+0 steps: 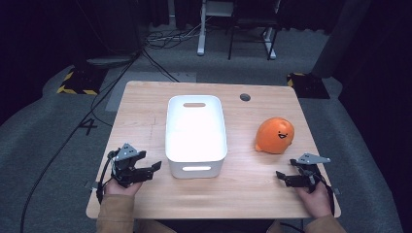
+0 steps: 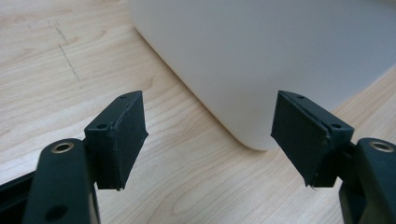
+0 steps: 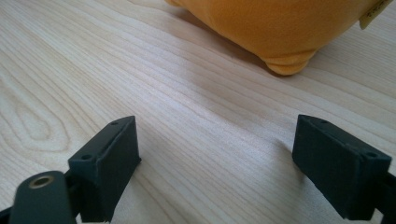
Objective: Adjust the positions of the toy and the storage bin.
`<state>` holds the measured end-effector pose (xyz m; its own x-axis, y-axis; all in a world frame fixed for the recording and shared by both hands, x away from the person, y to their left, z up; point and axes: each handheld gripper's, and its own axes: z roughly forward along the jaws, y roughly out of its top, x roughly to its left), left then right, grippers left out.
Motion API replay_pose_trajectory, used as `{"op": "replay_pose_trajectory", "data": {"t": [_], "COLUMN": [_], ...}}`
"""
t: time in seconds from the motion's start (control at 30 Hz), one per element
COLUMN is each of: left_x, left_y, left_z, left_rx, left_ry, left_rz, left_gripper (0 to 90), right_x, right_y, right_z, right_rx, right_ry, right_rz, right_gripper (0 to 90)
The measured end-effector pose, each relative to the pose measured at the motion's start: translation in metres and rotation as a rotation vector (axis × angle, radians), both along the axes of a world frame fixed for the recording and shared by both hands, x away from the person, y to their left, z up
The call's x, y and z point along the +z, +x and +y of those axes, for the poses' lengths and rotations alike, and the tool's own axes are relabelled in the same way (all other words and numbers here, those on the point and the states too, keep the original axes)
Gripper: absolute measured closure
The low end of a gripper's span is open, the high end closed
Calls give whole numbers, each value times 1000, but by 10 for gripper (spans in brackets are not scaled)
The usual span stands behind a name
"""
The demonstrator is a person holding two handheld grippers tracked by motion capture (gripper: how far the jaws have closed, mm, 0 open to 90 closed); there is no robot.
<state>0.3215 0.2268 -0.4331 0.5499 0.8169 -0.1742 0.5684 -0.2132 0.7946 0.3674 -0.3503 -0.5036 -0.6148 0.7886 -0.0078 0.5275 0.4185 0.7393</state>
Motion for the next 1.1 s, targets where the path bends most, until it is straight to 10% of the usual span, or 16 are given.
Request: {"op": "replay_pose_trajectory", "data": {"t": [1.1], "left_x": [56], "left_y": [10], "left_z": [-27], "left_rx": [2], "left_ry": [-62], "left_rz": [-133], "left_gripper": [272], "right_x": [0], "right_y": [0], "right_z": [1], "right_rx": [-6], "right_ry": [1], "right_rz": [-3], "right_gripper": [148]}}
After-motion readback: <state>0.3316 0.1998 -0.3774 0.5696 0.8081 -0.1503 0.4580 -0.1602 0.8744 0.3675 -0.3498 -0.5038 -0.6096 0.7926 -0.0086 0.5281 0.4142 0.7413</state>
